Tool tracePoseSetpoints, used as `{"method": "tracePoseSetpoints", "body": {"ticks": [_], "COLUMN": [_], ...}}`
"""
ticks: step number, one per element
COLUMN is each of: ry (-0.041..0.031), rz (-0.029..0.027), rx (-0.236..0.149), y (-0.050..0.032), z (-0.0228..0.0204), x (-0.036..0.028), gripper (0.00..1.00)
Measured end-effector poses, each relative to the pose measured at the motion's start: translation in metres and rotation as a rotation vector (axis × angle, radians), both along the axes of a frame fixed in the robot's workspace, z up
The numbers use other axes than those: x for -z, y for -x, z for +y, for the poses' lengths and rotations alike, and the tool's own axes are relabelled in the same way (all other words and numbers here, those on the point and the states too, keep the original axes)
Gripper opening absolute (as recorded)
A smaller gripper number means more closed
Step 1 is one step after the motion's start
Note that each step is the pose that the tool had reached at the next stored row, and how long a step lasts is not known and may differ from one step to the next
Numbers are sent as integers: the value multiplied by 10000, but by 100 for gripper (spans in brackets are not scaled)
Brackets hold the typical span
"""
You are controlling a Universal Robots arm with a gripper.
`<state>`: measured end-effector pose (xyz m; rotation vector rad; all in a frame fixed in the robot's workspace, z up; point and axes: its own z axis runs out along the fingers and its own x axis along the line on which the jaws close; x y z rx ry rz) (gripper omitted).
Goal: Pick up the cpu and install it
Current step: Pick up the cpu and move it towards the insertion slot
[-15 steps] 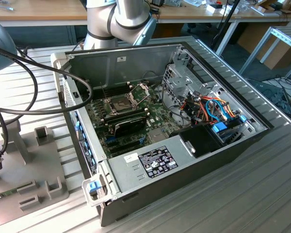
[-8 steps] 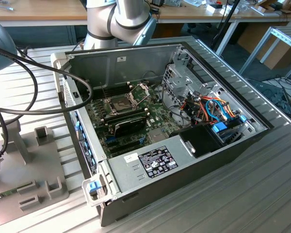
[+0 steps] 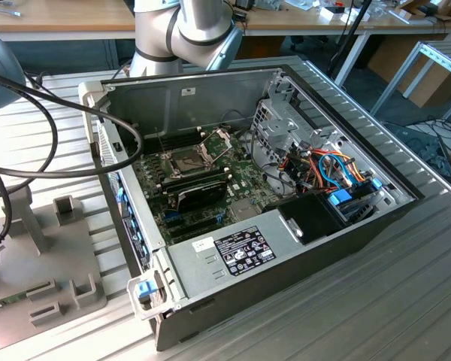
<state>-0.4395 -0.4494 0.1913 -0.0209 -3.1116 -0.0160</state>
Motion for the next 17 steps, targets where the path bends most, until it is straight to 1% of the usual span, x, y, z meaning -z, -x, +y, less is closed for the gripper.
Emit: {"method": "tracePoseSetpoints", "body": {"ticks": [9, 10, 17], "ry": [-1, 0, -1], "rz": [-1, 0, 0], "rx": [0, 0, -14], "y": [12, 16, 20], "z": [0, 0, 0], "x": [0, 0, 0], "gripper": [59, 55, 55]}}
